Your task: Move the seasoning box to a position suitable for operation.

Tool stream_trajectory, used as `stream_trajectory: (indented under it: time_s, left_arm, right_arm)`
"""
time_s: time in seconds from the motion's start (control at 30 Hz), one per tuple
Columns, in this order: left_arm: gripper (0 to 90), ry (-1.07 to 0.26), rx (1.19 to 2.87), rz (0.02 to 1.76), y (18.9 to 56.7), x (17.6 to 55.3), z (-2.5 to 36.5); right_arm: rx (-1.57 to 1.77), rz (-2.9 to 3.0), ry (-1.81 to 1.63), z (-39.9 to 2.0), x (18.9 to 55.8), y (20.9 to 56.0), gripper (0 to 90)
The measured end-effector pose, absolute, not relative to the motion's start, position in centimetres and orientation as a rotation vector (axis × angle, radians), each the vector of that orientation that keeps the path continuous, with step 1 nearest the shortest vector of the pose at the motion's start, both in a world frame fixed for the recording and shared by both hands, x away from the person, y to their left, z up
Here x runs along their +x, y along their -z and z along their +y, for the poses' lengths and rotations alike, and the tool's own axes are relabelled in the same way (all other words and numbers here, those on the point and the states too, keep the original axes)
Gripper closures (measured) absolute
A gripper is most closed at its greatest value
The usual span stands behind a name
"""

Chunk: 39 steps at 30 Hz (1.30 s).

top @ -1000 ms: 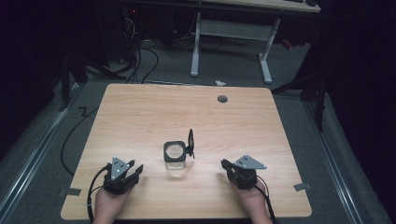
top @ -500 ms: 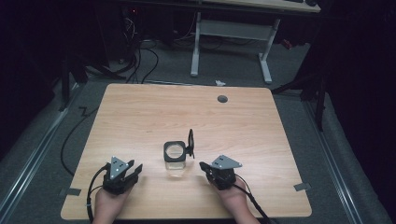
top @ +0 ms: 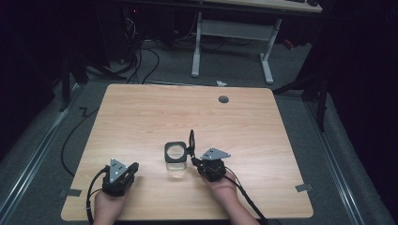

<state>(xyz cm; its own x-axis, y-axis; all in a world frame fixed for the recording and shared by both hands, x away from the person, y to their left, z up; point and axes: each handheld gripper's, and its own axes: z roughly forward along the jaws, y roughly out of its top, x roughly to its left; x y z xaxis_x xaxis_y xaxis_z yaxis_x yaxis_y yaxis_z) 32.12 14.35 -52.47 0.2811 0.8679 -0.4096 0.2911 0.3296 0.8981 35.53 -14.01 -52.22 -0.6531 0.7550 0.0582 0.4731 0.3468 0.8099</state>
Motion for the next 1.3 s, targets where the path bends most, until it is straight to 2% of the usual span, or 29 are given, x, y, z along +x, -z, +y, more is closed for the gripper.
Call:
stream_trajectory:
  time_s: [0.23, 0.5, 0.57, 0.67, 0.9, 1.3]
  left_arm:
    - [89.2, -0.53, 1.234, 1.305, 53.0, 32.7, 13.1]
    - [90.0, -0.57, 1.278, 1.297, 53.4, 35.1, 10.7]
    - [90.0, -0.565, 1.273, 1.287, 53.3, 36.2, 10.1]
    - [90.0, -0.54, 1.265, 1.28, 53.0, 38.4, 8.9]
    - [90.0, -0.473, 1.278, 1.256, 52.5, 40.0, 7.2]
    - [90.0, -0.448, 1.291, 1.228, 52.2, 38.5, 6.1]
  right_arm:
    - [1.131, 2.231, -1.198, -14.9, 38.7, 51.5, 90.0]
    - [1.104, 2.203, -1.184, -18.5, 34.2, 51.0, 90.0]
    - [1.13, 2.178, -1.15, -20.7, 31.8, 51.4, 90.0]
    - [1.167, 2.14, -1.158, -22.4, 30.4, 51.5, 90.0]
    - [1.214, 2.086, -1.207, -24.0, 29.7, 51.5, 90.0]
    - [1.227, 2.084, -1.197, -24.1, 29.8, 51.8, 90.0]
